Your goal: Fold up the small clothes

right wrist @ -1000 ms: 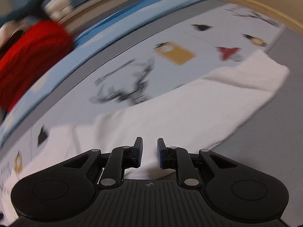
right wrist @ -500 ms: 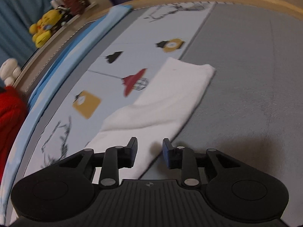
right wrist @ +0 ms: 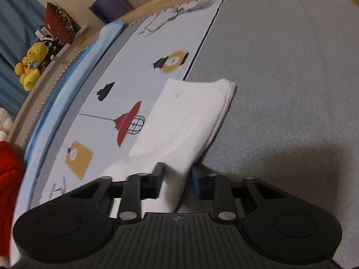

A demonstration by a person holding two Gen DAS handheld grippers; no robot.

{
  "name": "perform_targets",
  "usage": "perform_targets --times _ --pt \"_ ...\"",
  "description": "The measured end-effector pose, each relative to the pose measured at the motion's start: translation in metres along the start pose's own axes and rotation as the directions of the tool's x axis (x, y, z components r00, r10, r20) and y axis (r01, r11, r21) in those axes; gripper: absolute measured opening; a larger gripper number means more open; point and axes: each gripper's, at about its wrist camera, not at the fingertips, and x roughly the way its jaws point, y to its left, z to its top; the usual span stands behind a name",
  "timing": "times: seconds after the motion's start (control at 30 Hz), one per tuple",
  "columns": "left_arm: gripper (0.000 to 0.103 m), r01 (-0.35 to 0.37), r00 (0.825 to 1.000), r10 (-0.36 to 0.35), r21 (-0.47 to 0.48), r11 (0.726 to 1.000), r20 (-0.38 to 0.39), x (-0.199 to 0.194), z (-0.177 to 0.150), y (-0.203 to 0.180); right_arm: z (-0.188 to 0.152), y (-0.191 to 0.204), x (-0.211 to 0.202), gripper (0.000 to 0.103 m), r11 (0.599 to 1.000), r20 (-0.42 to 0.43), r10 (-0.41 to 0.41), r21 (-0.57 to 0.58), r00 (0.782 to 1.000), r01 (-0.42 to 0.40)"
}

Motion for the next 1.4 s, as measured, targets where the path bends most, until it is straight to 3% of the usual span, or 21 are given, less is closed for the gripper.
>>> perform_targets --times 0.17,0.27,0.37,0.47,0.57,0.67,0.73,0.77,0.8,0.87,0.93,1.03,1.07,1.17,1.27,1.4 --pt "0.058 -0.018 1.000 0.019 -0.032 0.999 0.024 -0.011 0.005 0.013 -0.004 0.027 -0.020 0.006 0.994 0.116 -0.057 -0.085 0.992 0.068" --pt "0.058 -0.037 0.998 0.039 -0.054 0.998 0.039 -0.022 0.009 0.023 -0.014 0.064 -0.046 0.006 0.972 0.220 -0.054 -0.213 0.974 0.102" --pt "0.058 -0.059 0.996 0.063 -0.085 0.995 0.056 -0.034 0.013 0.039 -0.037 0.116 -0.082 0.006 0.929 0.291 0.050 -0.365 0.955 0.063" --pt "0.058 -0.077 0.993 0.089 -0.145 0.986 0.074 -0.045 0.018 0.061 -0.082 0.171 -0.122 0.006 0.846 0.264 0.222 -0.530 0.939 -0.051" --pt "0.057 -0.091 0.990 0.113 -0.218 0.972 0.088 -0.057 0.022 0.085 -0.146 0.225 -0.171 0.006 0.711 0.139 0.425 -0.663 0.895 -0.235" --pt "0.057 -0.092 0.986 0.126 -0.276 0.957 0.108 -0.069 0.027 0.105 -0.220 0.265 -0.212 0.006 0.513 -0.123 0.579 -0.713 0.806 -0.477" --pt "0.057 -0.089 0.984 0.131 -0.306 0.948 0.117 -0.075 0.029 0.117 -0.268 0.280 -0.223 0.007 0.378 -0.400 0.568 -0.649 0.719 -0.660" --pt "0.057 -0.085 0.985 0.129 -0.320 0.944 0.118 -0.076 0.029 0.120 -0.292 0.285 -0.225 0.007 0.339 -0.523 0.505 -0.611 0.687 -0.715" --pt "0.057 -0.079 0.985 0.124 -0.335 0.939 0.116 -0.077 0.029 0.125 -0.309 0.286 -0.225 0.007 0.336 -0.581 0.451 -0.593 0.677 -0.732" --pt "0.057 -0.064 0.988 0.110 -0.356 0.932 0.111 -0.077 0.029 0.131 -0.330 0.280 -0.227 0.010 0.364 -0.636 0.376 -0.567 0.674 -0.739" --pt "0.057 -0.050 0.990 0.095 -0.373 0.927 0.104 -0.075 0.028 0.135 -0.333 0.278 -0.228 0.010 0.403 -0.630 0.333 -0.578 0.702 -0.710" --pt "0.055 -0.039 0.993 0.077 -0.389 0.920 0.085 -0.067 0.024 0.137 -0.319 0.270 -0.218 0.018 0.468 -0.588 0.354 -0.562 0.728 -0.682" --pt "0.049 -0.035 0.995 0.071 -0.395 0.918 0.077 -0.062 0.022 0.137 -0.314 0.267 -0.210 0.019 0.488 -0.565 0.360 -0.565 0.743 -0.666" --pt "0.039 -0.023 0.997 0.052 -0.414 0.910 0.060 -0.046 0.016 0.138 -0.312 0.261 -0.181 0.020 0.587 -0.515 0.280 -0.576 0.810 -0.569" --pt "0.032 -0.006 0.999 0.022 -0.450 0.893 0.030 -0.022 0.012 0.138 -0.304 0.256 -0.150 0.022 0.682 -0.540 0.217 -0.512 0.813 -0.522" --pt "0.032 0.018 1.000 -0.012 -0.493 0.870 0.014 0.005 0.015 0.133 -0.294 0.249 -0.126 0.022 0.732 -0.530 0.179 -0.491 0.829 -0.472"
